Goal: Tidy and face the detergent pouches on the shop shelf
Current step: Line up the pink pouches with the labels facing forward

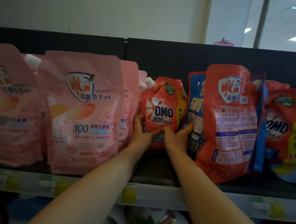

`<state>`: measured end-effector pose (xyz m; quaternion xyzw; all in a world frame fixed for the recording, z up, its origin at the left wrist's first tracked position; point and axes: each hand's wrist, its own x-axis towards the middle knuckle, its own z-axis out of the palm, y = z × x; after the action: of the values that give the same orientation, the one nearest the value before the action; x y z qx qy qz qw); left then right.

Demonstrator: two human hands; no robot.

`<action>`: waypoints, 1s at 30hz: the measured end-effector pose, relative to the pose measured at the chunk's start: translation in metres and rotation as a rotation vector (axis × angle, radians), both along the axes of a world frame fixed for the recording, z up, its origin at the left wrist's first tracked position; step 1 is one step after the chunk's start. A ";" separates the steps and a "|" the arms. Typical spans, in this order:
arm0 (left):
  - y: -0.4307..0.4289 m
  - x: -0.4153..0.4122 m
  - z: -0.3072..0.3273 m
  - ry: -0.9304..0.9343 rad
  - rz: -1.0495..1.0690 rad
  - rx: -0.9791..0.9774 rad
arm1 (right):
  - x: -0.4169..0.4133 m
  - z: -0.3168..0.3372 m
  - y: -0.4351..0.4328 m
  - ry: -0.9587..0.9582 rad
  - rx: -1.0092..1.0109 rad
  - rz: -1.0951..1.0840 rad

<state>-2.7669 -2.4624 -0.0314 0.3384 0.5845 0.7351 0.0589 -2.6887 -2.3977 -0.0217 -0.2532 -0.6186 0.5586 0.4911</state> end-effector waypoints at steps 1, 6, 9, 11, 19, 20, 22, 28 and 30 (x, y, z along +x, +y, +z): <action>0.001 0.000 0.001 0.006 0.006 -0.016 | 0.000 0.000 0.000 -0.007 0.014 -0.021; 0.010 -0.001 0.000 0.079 0.223 -0.102 | -0.004 -0.005 0.001 -0.043 0.084 -0.089; 0.009 0.002 -0.001 0.087 0.365 -0.192 | -0.005 -0.006 0.001 -0.047 0.108 -0.101; 0.011 -0.004 -0.006 0.104 0.436 -0.348 | -0.004 -0.007 0.001 -0.046 0.117 -0.099; 0.005 -0.005 -0.008 0.309 0.382 -0.435 | -0.001 -0.009 -0.007 -0.207 0.289 -0.089; 0.004 -0.003 -0.006 0.336 0.380 -0.413 | 0.001 -0.008 -0.010 -0.236 0.307 -0.083; 0.001 0.005 -0.002 0.418 0.395 -0.380 | 0.006 -0.004 -0.013 -0.227 0.329 -0.055; -0.009 0.032 0.006 0.749 0.298 -0.432 | 0.032 0.010 -0.023 -0.350 0.436 -0.058; -0.009 0.031 0.005 0.828 0.272 -0.488 | 0.041 0.012 -0.026 -0.416 0.438 -0.030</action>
<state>-2.7361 -2.4712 -0.0262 0.4987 0.7527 0.3820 -0.1972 -2.6482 -2.4235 -0.0096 -0.2591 -0.8078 0.3407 0.4052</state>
